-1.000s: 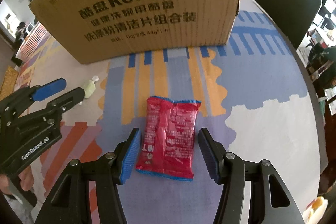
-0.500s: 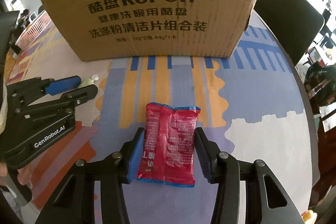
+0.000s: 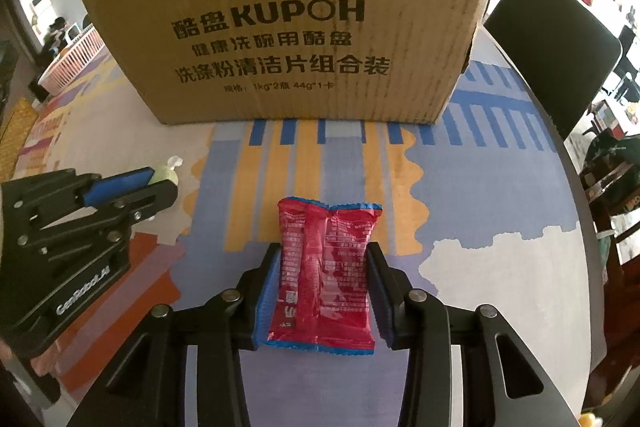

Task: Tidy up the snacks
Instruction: 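Grasp the pale green wrapped candy with the left gripper while the right grasps the red packet, then carry both snacks into the cardboard box and open both grippers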

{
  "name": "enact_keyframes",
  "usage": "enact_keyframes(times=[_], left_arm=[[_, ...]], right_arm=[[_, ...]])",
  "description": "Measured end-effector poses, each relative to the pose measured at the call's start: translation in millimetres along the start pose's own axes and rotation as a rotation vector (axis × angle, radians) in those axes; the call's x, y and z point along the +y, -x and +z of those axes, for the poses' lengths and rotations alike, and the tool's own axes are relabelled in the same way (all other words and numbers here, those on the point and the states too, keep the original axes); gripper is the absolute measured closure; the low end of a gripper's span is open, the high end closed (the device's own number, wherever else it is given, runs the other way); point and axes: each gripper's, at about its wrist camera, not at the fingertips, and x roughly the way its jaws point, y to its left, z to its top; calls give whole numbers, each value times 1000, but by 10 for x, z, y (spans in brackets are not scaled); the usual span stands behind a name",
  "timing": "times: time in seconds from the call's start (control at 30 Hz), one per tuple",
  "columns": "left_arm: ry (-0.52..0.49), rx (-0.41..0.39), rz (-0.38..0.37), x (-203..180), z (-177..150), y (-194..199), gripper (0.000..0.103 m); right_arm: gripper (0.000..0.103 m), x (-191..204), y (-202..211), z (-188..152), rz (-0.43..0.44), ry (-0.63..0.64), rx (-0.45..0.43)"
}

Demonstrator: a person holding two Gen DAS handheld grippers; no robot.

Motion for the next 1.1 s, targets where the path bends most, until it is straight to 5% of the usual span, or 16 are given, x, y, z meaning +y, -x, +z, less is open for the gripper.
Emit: enact_keyframes(times=[0.47, 1.1], left_arm=[[113, -110, -8, -16, -4, 485, 84], [121, -314, 16, -51, 365, 1208, 84]], right_arm=[[61, -182, 383, 103, 29, 17, -109], [61, -175, 1067, 406, 61, 36, -301]])
